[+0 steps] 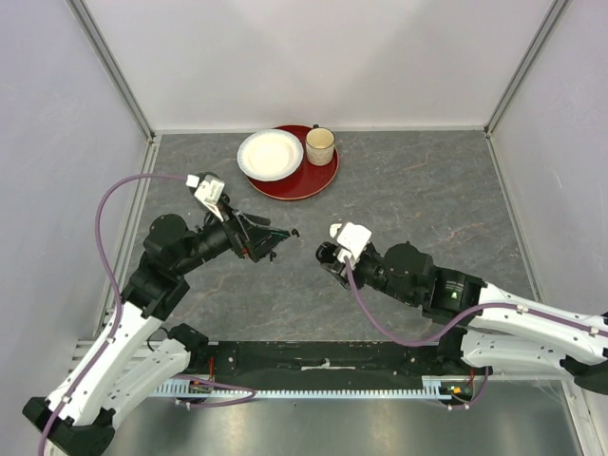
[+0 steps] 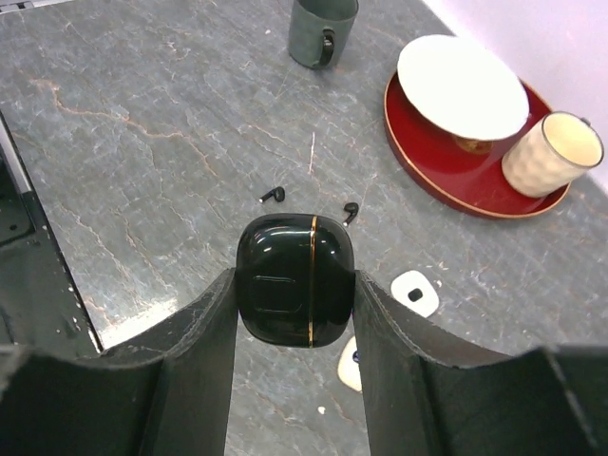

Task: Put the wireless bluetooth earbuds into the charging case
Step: Pick up the charging case at the center of the board.

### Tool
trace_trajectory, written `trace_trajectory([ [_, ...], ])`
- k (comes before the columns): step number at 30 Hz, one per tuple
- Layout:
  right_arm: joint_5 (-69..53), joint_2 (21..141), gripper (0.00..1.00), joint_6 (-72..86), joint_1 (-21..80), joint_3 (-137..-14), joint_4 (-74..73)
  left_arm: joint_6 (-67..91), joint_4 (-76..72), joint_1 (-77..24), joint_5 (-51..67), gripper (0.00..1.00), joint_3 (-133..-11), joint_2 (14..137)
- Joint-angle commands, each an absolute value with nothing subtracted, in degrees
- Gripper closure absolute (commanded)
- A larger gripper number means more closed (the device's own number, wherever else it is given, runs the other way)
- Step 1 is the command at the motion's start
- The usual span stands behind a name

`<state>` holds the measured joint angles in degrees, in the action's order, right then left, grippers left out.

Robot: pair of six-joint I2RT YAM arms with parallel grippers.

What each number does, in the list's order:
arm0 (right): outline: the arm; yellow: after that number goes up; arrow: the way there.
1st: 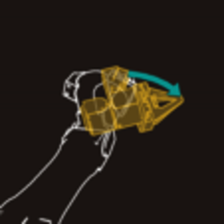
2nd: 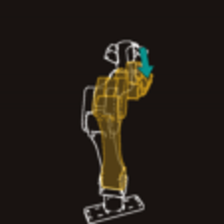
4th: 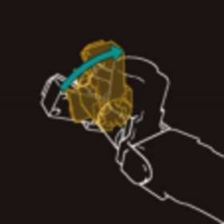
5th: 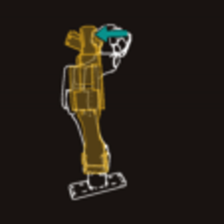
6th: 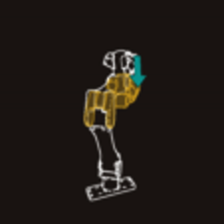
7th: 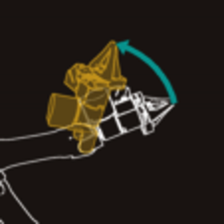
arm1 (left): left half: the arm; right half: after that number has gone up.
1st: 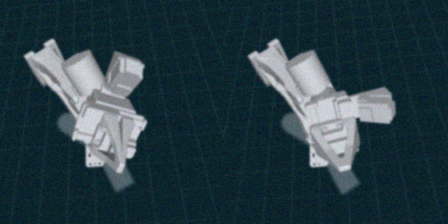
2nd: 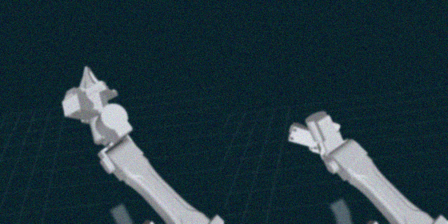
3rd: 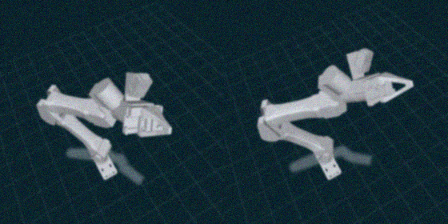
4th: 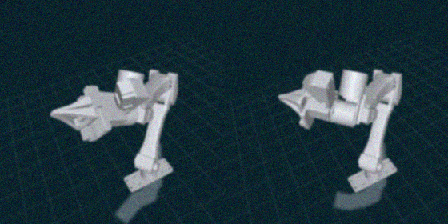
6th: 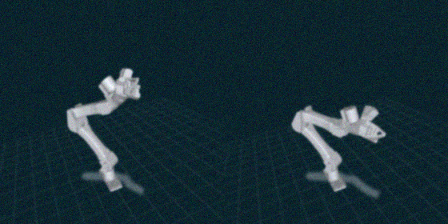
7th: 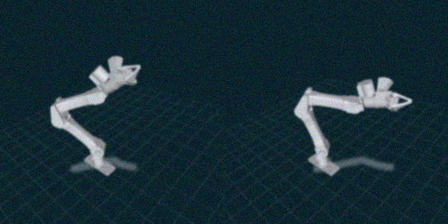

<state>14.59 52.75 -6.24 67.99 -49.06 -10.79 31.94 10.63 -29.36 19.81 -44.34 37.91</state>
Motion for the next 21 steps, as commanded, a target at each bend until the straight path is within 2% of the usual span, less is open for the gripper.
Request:
trace_trajectory([
  [1, 12.0, 48.7, 1.0, -13.4, 67.9, -47.1, -6.2, 35.9, 0.5, -29.2, 38.6, 0.08, -47.8, 44.4],
  [3, 11.6, 47.6, 1.0, -13.7, 67.9, -46.8, -5.6, 35.6, 0.3, -29.2, 45.7, 0.1, -49.2, 47.4],
  [7, 9.8, 47.4, 1.0, -14.0, 67.9, -46.9, -5.6, 33.9, 0.3, -29.5, 51.1, 0.12, -49.9, 52.2],
  [16, 11.0, 50.1, 1.0, -13.0, 67.9, -48.2, -5.4, 33.8, 2.5, -32.6, 45.5, 0.12, -50.1, 54.0],
  [21, 12.1, 51.4, 1.0, -12.1, 67.9, -48.6, -4.7, 33.3, 3.2, -37.5, 41.8, 0.13, -49.8, 56.1],
])
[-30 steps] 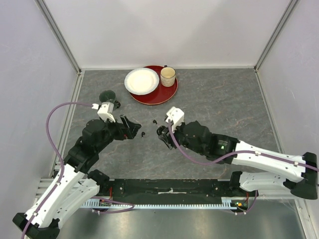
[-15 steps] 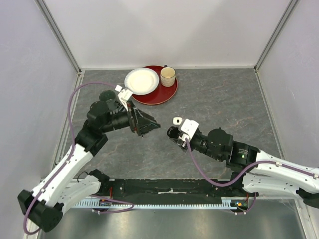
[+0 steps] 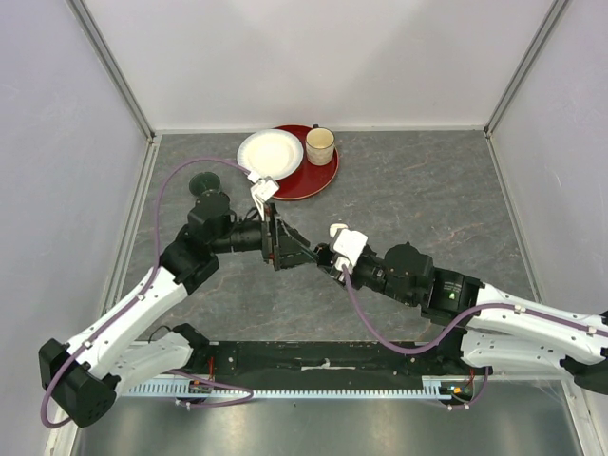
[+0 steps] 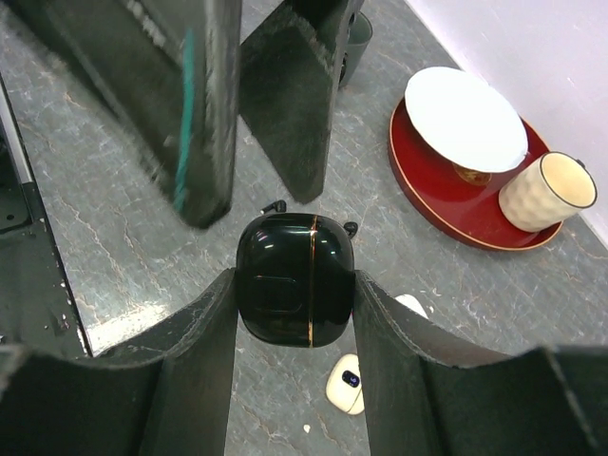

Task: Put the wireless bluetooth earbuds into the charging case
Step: Pick up the charging case at the center of the board.

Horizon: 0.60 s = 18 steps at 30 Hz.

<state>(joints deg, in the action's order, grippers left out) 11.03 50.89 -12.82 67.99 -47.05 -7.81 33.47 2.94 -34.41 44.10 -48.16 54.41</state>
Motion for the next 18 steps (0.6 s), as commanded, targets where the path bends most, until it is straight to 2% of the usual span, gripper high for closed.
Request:
trace_trajectory([
  [1, 12.0, 51.5, 1.0, -12.0, 67.9, -48.5, -4.1, 32.7, 3.7, -38.0, 41.6, 0.13, -50.3, 56.8],
  [10, 11.4, 51.3, 1.0, -12.0, 67.9, -48.3, -3.0, 31.7, 5.5, -39.6, 39.3, 0.21, -51.7, 60.3],
  [12, 11.2, 51.2, 1.0, -11.9, 67.9, -48.2, -2.8, 31.6, 5.4, -40.1, 39.2, 0.28, -51.9, 60.9],
  [18, 11.1, 51.2, 1.0, -11.3, 67.9, -47.2, -1.1, 32.1, 4.9, -41.4, 38.9, 0.36, -52.5, 62.9],
])
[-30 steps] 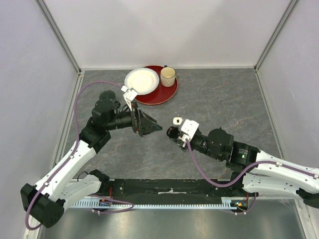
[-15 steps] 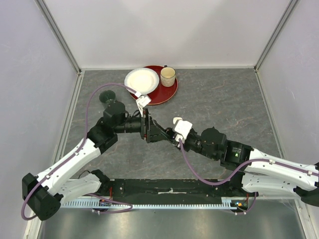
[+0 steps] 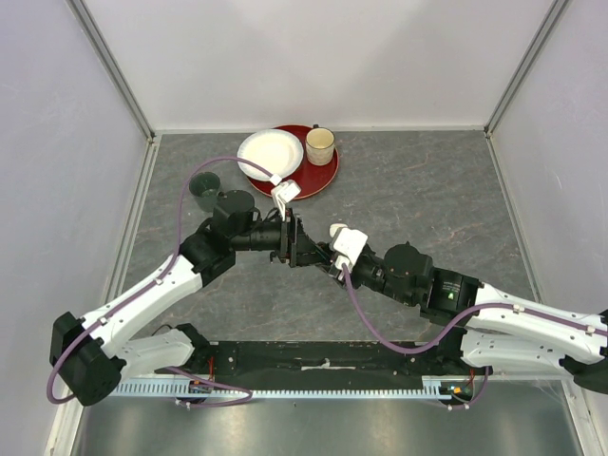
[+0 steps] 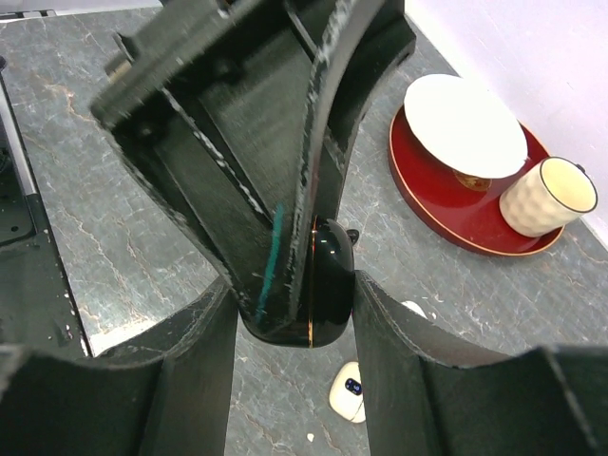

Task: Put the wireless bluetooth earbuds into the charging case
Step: Pick up the charging case at the center of the board.

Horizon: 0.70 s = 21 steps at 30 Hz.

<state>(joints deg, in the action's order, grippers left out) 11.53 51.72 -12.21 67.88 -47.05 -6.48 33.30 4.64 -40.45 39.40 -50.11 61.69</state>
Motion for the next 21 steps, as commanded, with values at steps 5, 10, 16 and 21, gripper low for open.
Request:
trace_trajectory([
  [5, 11.0, 51.0, 1.0, -11.2, 67.9, -47.0, -0.9, 32.3, 4.8, -42.0, 38.2, 0.54, -52.2, 63.2],
  [10, 11.5, 50.7, 0.93, -11.0, 68.0, -46.6, -0.4, 31.9, 4.7, -42.6, 39.3, 0.9, -52.5, 63.8],
  [16, 14.4, 50.2, 0.38, -6.9, 68.0, -46.5, 2.2, 30.2, 3.8, -43.0, 36.7, 0.98, -51.1, 62.7],
  [21, 20.5, 48.6, 0.1, 0.0, 67.9, -47.7, 2.3, 28.0, 4.6, -42.9, 24.0, 0.98, -49.0, 56.4],
])
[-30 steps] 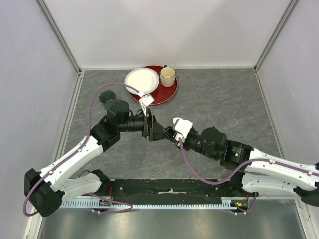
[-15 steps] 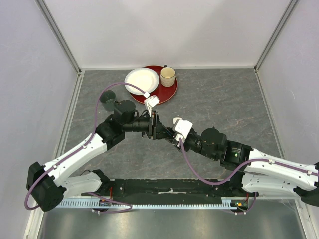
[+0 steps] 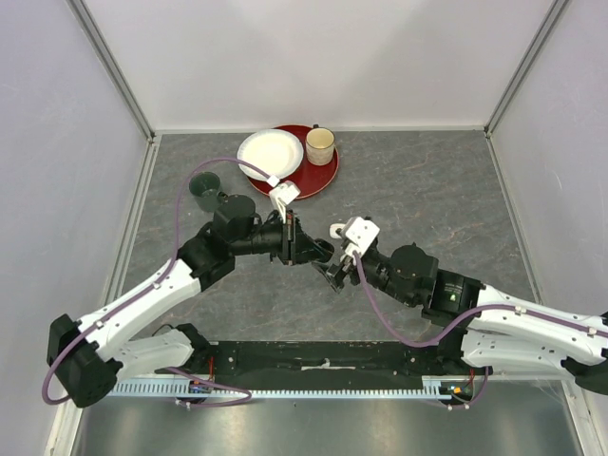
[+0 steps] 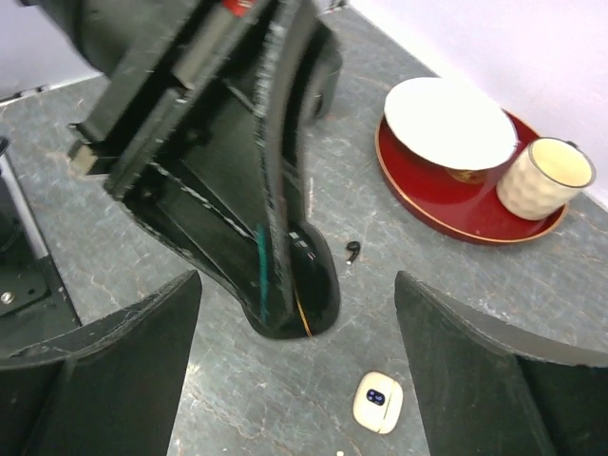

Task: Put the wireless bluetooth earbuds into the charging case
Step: Pick up the charging case at the center of the board.

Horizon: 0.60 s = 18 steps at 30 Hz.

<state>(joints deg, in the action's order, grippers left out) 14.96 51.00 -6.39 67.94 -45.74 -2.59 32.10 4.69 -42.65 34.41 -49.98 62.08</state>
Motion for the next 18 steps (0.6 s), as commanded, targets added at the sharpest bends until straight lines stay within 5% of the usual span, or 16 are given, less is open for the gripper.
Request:
trace_trajectory([
  [1, 22.4, 48.3, 0.07, 2.3, 67.9, -48.0, 2.1, 26.8, 5.2, -43.0, 21.5, 0.98, -48.6, 55.4],
  [10, 29.7, 48.0, 0.02, 26.1, 64.4, -54.7, -4.7, 18.4, -1.7, -42.8, 2.0, 0.98, -39.6, 37.7],
  [18, -11.7, 57.2, 0.02, 63.6, 45.7, -56.1, 2.0, 11.3, -24.8, -42.8, 6.4, 0.98, -24.0, 24.3],
])
